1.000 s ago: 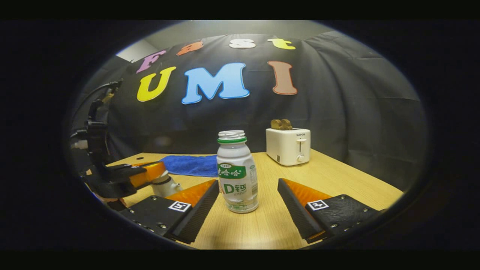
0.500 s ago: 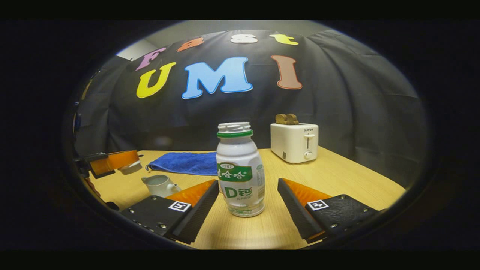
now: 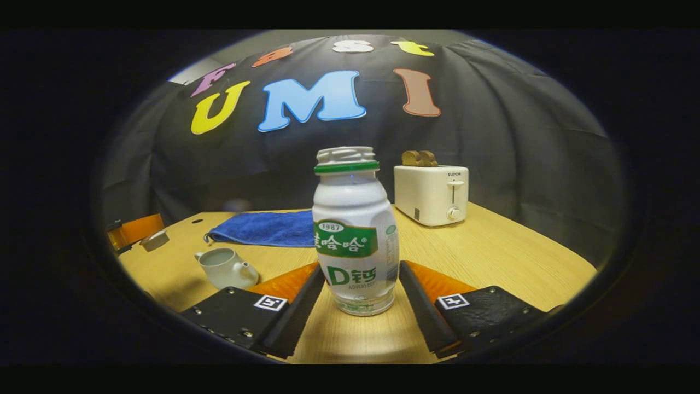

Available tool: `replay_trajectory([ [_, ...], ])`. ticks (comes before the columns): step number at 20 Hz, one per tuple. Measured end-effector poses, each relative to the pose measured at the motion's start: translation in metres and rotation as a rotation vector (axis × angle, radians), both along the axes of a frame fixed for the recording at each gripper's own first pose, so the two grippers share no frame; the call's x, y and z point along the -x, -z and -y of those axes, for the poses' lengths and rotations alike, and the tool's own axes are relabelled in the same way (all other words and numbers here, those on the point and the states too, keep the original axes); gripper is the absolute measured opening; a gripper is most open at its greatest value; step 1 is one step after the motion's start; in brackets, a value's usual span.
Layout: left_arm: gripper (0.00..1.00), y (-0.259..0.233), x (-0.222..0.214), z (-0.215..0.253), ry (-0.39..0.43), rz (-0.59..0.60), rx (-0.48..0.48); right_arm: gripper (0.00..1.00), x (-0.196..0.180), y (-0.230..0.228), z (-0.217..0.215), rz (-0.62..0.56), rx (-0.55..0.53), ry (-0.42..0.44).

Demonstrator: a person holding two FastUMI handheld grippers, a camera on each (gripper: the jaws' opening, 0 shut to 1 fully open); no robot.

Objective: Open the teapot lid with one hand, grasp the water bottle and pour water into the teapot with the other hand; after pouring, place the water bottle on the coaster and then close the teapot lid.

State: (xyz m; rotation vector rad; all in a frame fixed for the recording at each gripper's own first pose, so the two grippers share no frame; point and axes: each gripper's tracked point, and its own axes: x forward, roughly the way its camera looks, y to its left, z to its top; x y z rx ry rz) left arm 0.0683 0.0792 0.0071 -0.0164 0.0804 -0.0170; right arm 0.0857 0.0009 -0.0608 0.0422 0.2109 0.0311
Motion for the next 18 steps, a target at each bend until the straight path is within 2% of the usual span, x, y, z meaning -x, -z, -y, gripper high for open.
replay_trajectory([
  [1, 0.17, 0.003, 0.001, -0.002, 0.0, -0.003, 0.007, 0.85, 0.003, 0.0, -0.001, -0.001, 0.007, -0.002],
  [2, 0.17, 0.003, 0.002, -0.004, 0.001, -0.005, 0.014, 0.8, 0.0, -0.001, 0.001, 0.0, 0.014, 0.003],
  [4, 0.17, 0.008, 0.003, -0.01, 0.001, -0.013, 0.028, 0.79, 0.003, -0.002, 0.002, 0.001, 0.054, 0.008],
  [8, 0.17, 0.005, 0.006, -0.022, -0.007, -0.007, 0.0, 0.79, 0.006, -0.011, 0.004, 0.019, 0.297, 0.036],
  [9, 0.13, 0.005, 0.007, -0.026, -0.01, -0.01, 0.002, 0.79, 0.006, -0.014, 0.006, 0.026, 0.366, 0.048],
  [10, 0.17, 0.005, 0.007, -0.028, -0.006, -0.014, 0.007, 0.79, 0.004, -0.018, 0.007, 0.039, 0.455, 0.058],
  [13, 0.17, 0.006, 0.007, -0.039, -0.023, -0.018, 0.0, 0.79, 0.001, -0.028, 0.004, 0.059, 0.648, 0.067],
  [14, 0.13, 0.006, 0.007, -0.044, -0.029, -0.018, 0.0, 0.79, 0.0, -0.032, 0.002, 0.067, 0.713, 0.069],
  [15, 0.17, 0.005, 0.007, -0.048, -0.035, -0.017, 0.007, 0.79, -0.001, -0.036, 0.0, 0.079, 0.802, 0.072],
  [18, 0.17, 0.004, 0.009, -0.057, -0.046, -0.015, 0.016, 0.79, -0.007, -0.046, -0.008, 0.109, 0.963, 0.076],
])
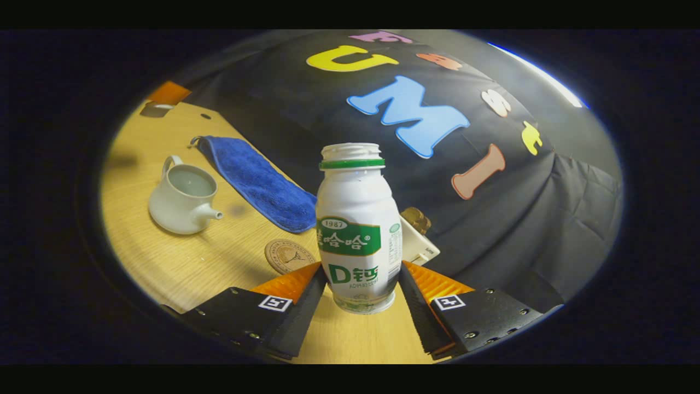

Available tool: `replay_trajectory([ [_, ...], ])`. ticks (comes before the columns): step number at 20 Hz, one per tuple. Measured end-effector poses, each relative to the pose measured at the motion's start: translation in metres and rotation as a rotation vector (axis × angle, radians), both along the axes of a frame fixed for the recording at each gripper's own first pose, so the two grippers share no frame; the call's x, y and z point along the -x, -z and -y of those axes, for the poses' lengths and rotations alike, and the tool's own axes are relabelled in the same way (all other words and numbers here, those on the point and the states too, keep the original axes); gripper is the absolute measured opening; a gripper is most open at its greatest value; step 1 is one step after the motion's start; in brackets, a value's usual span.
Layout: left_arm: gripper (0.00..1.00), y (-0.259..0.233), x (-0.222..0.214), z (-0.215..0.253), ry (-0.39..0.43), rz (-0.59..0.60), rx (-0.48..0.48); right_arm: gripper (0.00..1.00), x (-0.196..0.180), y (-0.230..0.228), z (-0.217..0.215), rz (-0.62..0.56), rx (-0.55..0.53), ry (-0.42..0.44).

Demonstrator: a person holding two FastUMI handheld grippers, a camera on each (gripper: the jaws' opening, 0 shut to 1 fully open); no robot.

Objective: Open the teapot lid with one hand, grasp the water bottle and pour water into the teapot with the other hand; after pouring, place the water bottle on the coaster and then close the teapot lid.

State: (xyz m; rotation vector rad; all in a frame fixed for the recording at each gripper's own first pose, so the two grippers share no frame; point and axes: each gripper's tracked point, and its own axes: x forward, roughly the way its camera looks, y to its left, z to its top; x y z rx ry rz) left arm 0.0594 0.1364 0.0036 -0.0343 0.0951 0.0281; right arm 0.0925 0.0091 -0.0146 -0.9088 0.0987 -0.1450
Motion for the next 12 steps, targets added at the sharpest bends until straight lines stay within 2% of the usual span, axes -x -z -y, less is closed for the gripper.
replay_trajectory([
  [8, 0.17, -0.002, 0.003, -0.021, -0.03, 0.001, 0.019, 0.79, 0.005, -0.008, -0.021, 0.058, 0.333, -0.016],
  [12, 0.17, -0.004, 0.005, -0.028, -0.038, 0.002, 0.023, 0.79, 0.007, -0.007, -0.026, 0.064, 0.445, -0.031],
])
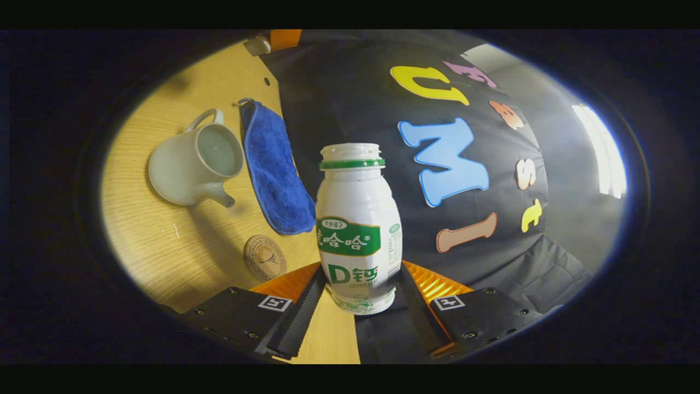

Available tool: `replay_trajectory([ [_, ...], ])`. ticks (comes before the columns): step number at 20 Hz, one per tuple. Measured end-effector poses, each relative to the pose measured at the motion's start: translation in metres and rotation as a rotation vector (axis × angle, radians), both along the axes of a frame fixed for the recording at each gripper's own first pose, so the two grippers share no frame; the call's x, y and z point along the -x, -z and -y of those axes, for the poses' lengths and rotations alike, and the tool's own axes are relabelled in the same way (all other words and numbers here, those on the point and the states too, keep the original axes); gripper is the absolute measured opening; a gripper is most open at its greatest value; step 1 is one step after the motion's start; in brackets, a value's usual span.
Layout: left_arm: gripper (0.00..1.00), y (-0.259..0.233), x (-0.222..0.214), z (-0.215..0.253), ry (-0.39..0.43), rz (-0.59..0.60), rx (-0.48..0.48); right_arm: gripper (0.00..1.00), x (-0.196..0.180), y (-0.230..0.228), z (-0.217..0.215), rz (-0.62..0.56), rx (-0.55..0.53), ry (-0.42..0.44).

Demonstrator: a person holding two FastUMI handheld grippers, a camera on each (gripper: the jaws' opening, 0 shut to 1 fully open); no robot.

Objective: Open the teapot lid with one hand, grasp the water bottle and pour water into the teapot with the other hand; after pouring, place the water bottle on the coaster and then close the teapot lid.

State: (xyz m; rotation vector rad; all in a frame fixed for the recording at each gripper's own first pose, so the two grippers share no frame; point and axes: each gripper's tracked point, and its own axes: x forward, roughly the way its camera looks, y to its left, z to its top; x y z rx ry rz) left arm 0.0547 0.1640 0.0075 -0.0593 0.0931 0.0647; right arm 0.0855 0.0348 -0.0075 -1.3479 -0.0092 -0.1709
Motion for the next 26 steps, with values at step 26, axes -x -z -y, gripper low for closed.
replay_trajectory([
  [26, 0.17, -0.002, 0.005, -0.014, -0.019, -0.004, 0.005, 0.79, -0.014, -0.031, -0.022, 0.064, 0.38, -0.035],
])
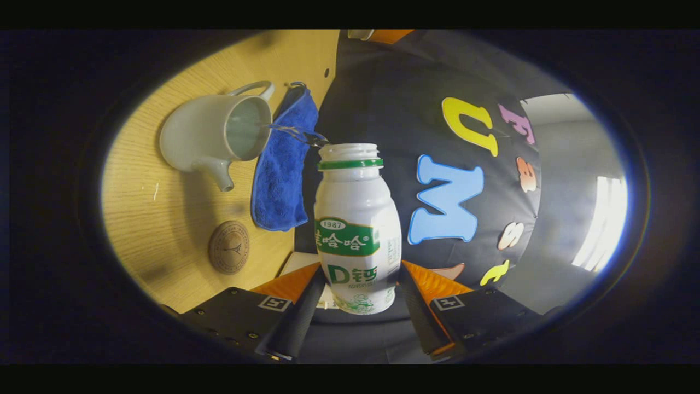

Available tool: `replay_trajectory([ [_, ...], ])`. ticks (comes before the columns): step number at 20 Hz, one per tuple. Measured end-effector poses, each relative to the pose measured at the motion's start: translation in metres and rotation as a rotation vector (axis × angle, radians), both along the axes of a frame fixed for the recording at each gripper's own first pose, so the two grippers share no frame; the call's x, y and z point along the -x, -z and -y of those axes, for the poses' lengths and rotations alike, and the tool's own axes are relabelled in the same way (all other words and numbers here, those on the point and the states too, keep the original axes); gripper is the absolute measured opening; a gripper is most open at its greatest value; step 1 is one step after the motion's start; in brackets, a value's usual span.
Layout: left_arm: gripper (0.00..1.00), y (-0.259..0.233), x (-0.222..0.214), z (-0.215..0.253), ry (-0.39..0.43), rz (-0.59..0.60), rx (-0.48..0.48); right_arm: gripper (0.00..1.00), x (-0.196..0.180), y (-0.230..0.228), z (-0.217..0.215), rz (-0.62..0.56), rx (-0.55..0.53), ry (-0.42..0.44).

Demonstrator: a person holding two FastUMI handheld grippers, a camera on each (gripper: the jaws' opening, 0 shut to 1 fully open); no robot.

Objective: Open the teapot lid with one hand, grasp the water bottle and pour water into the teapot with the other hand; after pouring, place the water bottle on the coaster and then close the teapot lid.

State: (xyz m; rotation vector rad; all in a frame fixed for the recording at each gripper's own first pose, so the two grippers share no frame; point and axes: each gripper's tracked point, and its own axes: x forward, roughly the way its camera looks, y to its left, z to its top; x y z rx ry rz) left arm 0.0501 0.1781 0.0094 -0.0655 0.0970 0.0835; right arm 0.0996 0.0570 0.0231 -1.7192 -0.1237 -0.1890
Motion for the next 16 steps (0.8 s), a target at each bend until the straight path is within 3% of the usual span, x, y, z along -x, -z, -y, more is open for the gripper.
replay_trajectory([
  [16, 0.17, 0.0, 0.001, 0.001, 0.004, -0.008, -0.002, 0.79, 0.0, -0.011, -0.003, 0.057, 0.104, -0.026],
])
